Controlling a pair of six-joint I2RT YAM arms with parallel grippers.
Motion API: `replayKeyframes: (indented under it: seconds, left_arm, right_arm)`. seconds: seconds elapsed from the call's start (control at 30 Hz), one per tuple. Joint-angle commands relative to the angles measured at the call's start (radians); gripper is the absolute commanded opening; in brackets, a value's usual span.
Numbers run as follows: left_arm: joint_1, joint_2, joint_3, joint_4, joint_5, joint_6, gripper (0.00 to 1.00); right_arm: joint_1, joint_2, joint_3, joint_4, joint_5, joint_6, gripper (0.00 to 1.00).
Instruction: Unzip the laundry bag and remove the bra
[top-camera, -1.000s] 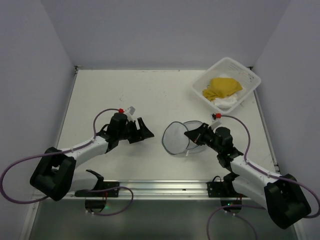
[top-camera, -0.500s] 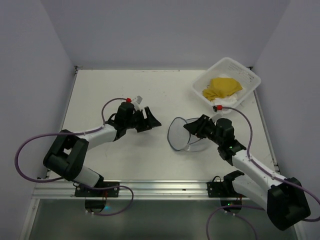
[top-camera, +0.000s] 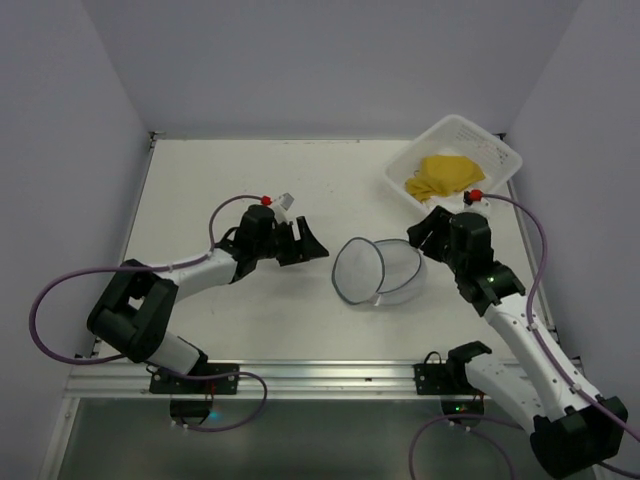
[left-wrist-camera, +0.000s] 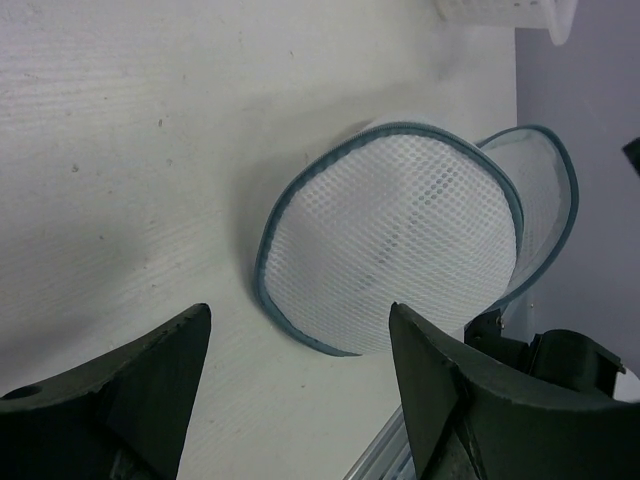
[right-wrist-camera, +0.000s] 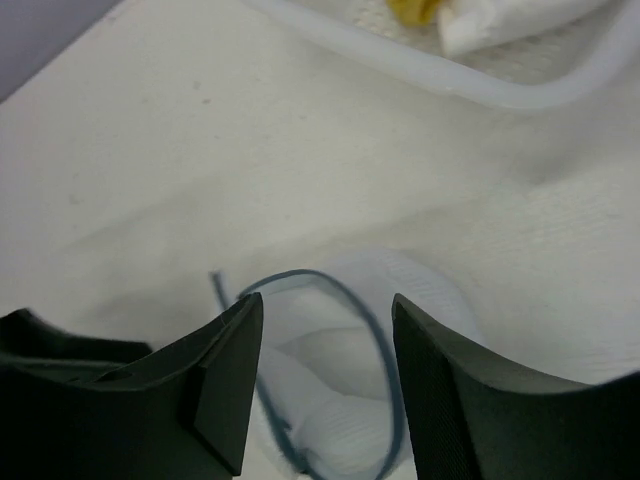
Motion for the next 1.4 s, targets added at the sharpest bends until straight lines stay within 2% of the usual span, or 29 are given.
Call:
replayKeyframes:
  seconds: [0.0, 0.1, 0.23, 0.27, 0.37, 0.4, 0.57, 0.73, 0.97, 1.37]
  left_arm:
    - [-0.006, -0.018, 0.005, 0.037, 0.022, 0.002, 0.75]
    - [-0.016, -0.017, 0.009, 0.037, 0.023, 0.005, 0.74]
    - [-0.023, -0.015, -0.006, 0.037, 0.025, 0.005, 0.73]
    - [-0.023, -0.017, -0.011, 0.037, 0.023, 0.004, 0.73]
    - [-0.025, -0.024, -0.027, 0.038, 0.015, 0.008, 0.73]
    - [-0.025, -0.027, -0.038, 0.034, 0.006, 0.016, 0.73]
    - [-0.025, -0.026, -0.054, 0.034, 0.009, 0.027, 0.73]
    - [-0.025, -0.052, -0.075, 0.043, 0.008, 0.025, 0.73]
    - [-0.055, -0.041, -0.051, 0.094, 0.023, 0.014, 0.73]
    - [-0.175, 0.048, 0.040, 0.147, 0.022, 0.047, 0.70]
  right_arm:
    - [-0.104, 0.055, -0.050, -0.125, 0.042, 0.040, 0.56]
    - [-0.151, 0.128, -0.107, -0.042, -0.098, 0.020, 0.52]
    - [-0.145, 0.242, -0.162, 0.126, -0.277, 0.005, 0.39]
    - [-0.125, 0.289, -0.168, 0.188, -0.337, 0.012, 0.37]
    - [-0.050, 0.357, -0.173, 0.289, -0.369, 0.037, 0.31]
    - [-0.010, 0.457, -0.174, 0.373, -0.403, 0.070, 0.31]
    - [0.026, 0.569, -0.168, 0.499, -0.448, 0.092, 0.31]
    - [0.063, 0.665, -0.140, 0.545, -0.471, 0.074, 0.29]
    - [0.136, 0.704, -0.104, 0.549, -0.445, 0.040, 0.29]
    - [0.156, 0.728, -0.094, 0.578, -0.445, 0.048, 0.29]
